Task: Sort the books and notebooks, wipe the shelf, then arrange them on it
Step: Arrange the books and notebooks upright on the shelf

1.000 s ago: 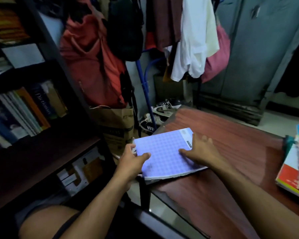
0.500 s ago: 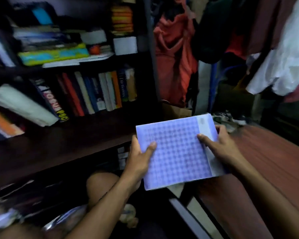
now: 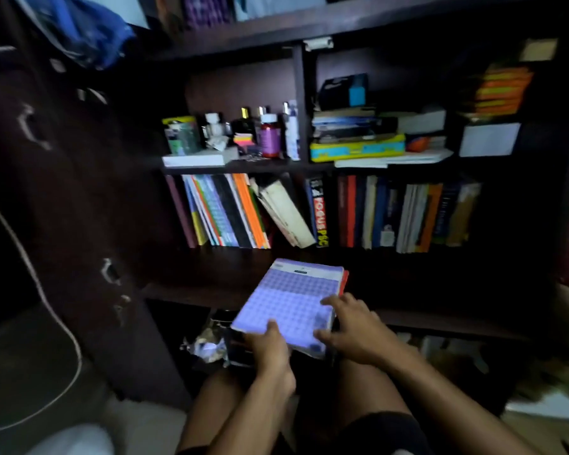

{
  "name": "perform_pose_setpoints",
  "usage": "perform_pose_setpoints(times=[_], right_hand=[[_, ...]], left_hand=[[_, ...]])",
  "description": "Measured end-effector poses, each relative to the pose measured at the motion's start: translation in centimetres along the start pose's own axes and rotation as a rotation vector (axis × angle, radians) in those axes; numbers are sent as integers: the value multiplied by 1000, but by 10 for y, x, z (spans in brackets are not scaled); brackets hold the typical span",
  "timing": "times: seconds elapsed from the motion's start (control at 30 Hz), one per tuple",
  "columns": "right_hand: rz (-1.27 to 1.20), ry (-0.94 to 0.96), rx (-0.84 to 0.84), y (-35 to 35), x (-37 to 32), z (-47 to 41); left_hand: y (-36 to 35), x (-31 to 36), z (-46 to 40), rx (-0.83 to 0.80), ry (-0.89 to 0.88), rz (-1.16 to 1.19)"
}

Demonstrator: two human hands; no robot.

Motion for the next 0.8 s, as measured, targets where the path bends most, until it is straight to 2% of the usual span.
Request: perform_pose_setpoints(times=[0.07,0.1,0.17,0.23,0.33,0.37,0.4,0.5,0.57,0.67,0.8], right_hand=[[40,35,-33,-16,-14,-9],[58,40,-37,-19,-15,-12],[86,45,-43,-21,-17,-18],[134,52,-55,-19,-12,-20],[137,81,-78,-20,-5,-22],[137,94,-85,-20,-4,-22],[144,114,-88,-22,-5,-24],[199,149,-107,-26,-9,-29],[228,163,-116,-28,-15,-34],[243,186,-121,-26,-21,-42],[242,219,-189,-26,-28,-57]], left_hand=[[-4,0,24,-130,78,-17],[-10,1,43,-241,124,-58],[-7,4,67,-352,183,-176],[14,16,60,-281,92,-237],[52,62,26,31,-289,-384],[55,79,21,56,-400,-443],[50,87,15,12,-417,-485],[21,74,-12,-264,-227,-534],[15,71,-26,-305,-187,-641],[10,69,-30,-373,-118,-649],[16,78,-33,-390,-151,-712]])
Point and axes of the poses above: each hand's wrist, its own z-axis away from the middle knuckle, its own y-axis out of the back of the hand, x = y × z, the point moved 8 cm from there along -z, towards the middle knuckle, and after that the axes turned 2 degrees about -z, right-handed, at the moved point
